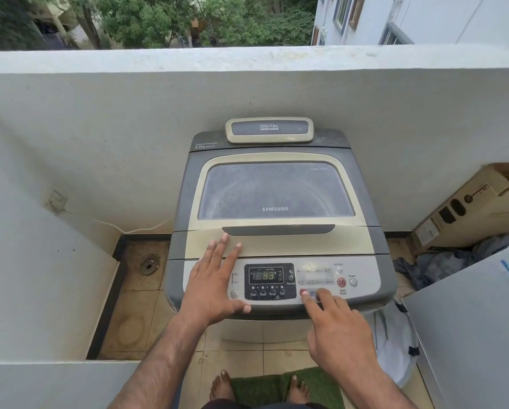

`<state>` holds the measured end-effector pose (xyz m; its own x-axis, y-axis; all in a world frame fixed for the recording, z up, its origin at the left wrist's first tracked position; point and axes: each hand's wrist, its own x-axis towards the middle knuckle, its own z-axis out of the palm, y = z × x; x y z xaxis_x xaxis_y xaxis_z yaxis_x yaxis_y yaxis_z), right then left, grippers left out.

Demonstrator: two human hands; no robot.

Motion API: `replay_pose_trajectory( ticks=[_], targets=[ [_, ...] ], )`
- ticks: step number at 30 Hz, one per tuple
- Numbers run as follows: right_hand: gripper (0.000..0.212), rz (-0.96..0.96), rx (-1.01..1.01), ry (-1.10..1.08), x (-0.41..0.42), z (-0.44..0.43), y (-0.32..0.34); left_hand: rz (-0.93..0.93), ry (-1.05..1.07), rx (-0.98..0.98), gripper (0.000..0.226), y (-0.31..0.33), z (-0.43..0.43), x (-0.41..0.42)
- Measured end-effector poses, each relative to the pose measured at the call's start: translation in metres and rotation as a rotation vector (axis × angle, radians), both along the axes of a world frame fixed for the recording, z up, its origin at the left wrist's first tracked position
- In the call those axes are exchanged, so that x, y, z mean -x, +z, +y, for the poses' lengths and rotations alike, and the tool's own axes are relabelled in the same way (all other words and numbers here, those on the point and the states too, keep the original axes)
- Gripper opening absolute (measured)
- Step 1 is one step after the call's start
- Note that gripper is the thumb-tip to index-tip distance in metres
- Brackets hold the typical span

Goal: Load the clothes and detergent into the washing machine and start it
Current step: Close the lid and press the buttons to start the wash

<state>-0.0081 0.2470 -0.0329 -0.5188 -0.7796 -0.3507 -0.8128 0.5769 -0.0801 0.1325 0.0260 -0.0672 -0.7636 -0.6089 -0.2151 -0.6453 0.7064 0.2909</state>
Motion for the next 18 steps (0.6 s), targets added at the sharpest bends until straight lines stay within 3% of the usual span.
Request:
replay_pose_trajectory(
  ticks=[18],
  targets=[
    [0.072, -0.041, 0.012, -0.024, -0.0006, 0.0006, 0.0005, -0.002, -0.008, 0.003, 0.131, -0.0023, -0.0008, -0.0019]
  ],
)
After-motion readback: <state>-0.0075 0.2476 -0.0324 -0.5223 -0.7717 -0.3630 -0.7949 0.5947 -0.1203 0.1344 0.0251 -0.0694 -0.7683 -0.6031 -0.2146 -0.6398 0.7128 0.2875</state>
